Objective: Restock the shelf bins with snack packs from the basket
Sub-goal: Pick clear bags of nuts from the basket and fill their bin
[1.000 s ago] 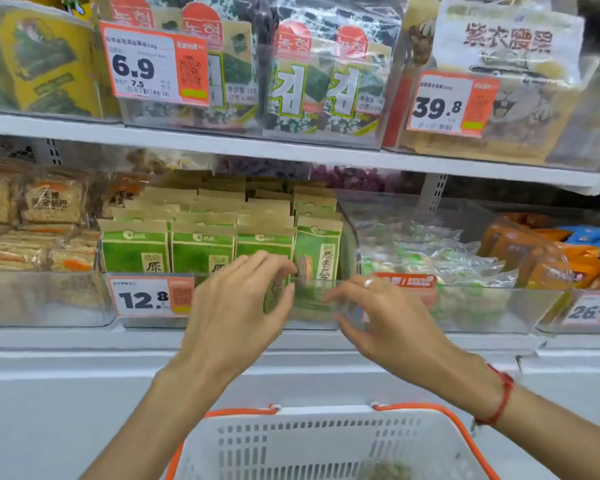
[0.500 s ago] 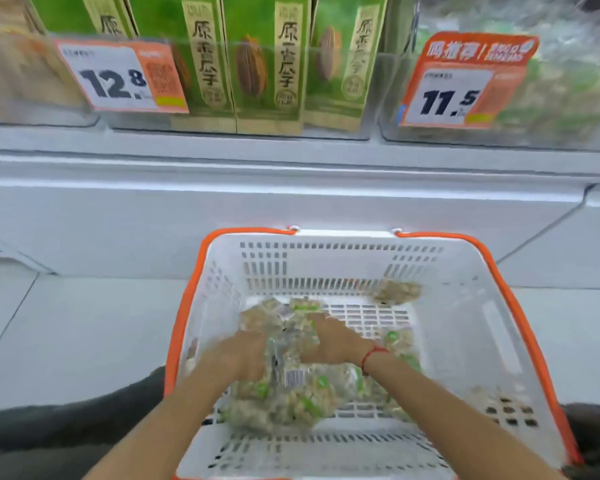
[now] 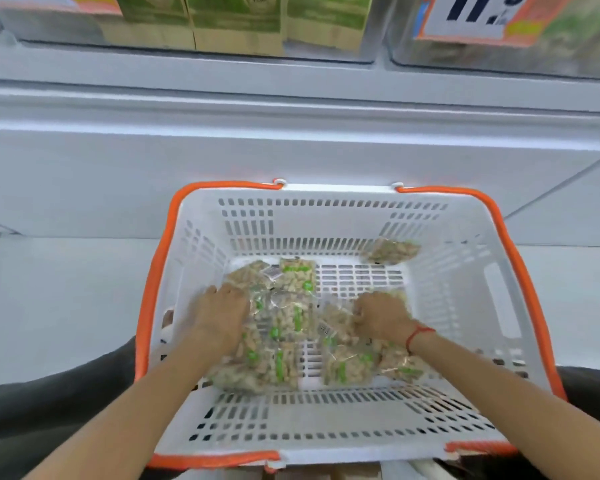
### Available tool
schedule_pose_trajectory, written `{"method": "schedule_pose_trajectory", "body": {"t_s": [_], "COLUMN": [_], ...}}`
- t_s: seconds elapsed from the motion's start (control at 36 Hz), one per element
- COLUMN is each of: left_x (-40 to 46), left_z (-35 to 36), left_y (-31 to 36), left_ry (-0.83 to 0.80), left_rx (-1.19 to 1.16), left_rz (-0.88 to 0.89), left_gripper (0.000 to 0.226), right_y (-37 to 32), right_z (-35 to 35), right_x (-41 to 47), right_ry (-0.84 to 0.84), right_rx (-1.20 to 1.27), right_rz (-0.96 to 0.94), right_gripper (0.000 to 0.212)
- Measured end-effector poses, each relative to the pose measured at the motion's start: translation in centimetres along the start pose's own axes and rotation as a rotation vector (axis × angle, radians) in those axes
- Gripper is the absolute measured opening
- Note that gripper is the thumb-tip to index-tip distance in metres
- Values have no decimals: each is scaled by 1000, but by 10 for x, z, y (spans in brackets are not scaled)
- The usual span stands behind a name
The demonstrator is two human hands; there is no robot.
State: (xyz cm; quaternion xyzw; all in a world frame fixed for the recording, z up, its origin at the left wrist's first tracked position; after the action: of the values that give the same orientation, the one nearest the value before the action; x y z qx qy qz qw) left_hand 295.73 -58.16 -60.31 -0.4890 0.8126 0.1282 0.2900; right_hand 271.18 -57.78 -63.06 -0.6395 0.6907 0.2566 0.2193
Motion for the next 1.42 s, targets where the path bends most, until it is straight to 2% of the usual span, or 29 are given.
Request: {"method": "schedule_pose_trajectory", "body": {"t_s": [0.08,0.19,0.25,0.33,0.39,0.44,0.47,0.53,0.58,0.67,0.72,0.78,0.83,0.86,0.92,0.97,1.03,1.06,1.14,1.17,1.22,1.31,1.39,1.42], "left_x": [-5,-9,-12,-17,-17,-15,-15,-14,-15,-19,-20,-16,-10,-8,-6,-5,-1,1,2,2,2,3,4,5], "left_z": [-1,-2,-8,-35,-55,-74,-82,-87,-90,-92,-92,-85,-74,-68,-55,-42,-32,-29,-30,-30,-32,-31,-35,-37], "left_y": [-1,-13,-19,-24,-19,-5,5,25,39,45,33,16,2,-3,-2,1,0,0,4,4,4,-1,-6,-8], "left_ry": [74,169,229,487,656,700,671,599,658,789,823,758,644,587,409,236,154,129,89,94,116,120,157,175], "left_rx": [-63,-390,-478,-643,-877,-994,-950,-715,-470,-427,-572,-760,-1071,-1274,-1613,-1770,-1833,-1860,-1946,-1965,-1953,-1864,-1763,-1736], "left_rz": [-37,-77,-103,-145,-50,164,274,414,510,563,472,316,148,67,-25,-71,-83,-77,-85,-86,-88,-101,-123,-116], "left_gripper": [32,45,45,29,23,42,56,80,87,64,50,37,34,36,44,69,89,91,88,87,83,68,54,50], "right_y": [23,19,20,22,20,15,11,-1,-13,-28,-35,-35,-36,-36,-33,-28,-25,-26,-28,-29,-26,-22,-10,-5], "right_z": [-3,-14,-20,-25,-28,-32,-34,-42,-51,-65,-67,-58,-47,-40,-22,7,28,34,40,38,30,-7,-59,-75], "right_x": [9,3,-1,-12,-18,-26,-29,-32,-35,-40,-40,-36,-36,-37,-39,-36,-36,-38,-40,-40,-38,-38,-43,-46], "right_ry": [-140,-371,-452,-567,-667,-763,-796,-814,-829,-840,-855,-858,-783,-708,-516,-433,-377,-350,-312,-319,-343,-361,-322,-322], "right_rx": [179,382,450,546,668,793,851,998,1121,1241,1325,1419,1336,1178,654,213,16,-41,-118,-109,-11,194,362,391], "right_rz": [27,-113,-121,-129,-150,-152,-165,-177,-222,-289,-269,-216,-157,-139,-126,-103,-67,-73,-96,-107,-118,-163,-177,-181], "right_gripper": [40,53,49,32,31,16,17,12,25,34,39,54,60,57,51,55,64,59,17,13,19,18,37,32]}}
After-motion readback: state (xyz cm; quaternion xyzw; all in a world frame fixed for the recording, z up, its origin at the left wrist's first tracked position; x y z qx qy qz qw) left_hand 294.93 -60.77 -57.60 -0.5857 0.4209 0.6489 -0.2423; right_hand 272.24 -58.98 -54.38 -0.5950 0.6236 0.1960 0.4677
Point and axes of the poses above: each hand's wrist, its own x-axis towards the middle knuckle, its own z-axis out of the palm, y = z × x, the point moved 6 cm from there along x, towards the middle knuckle, and after that the axes turned 11 degrees about z, right-handed, at the moved point
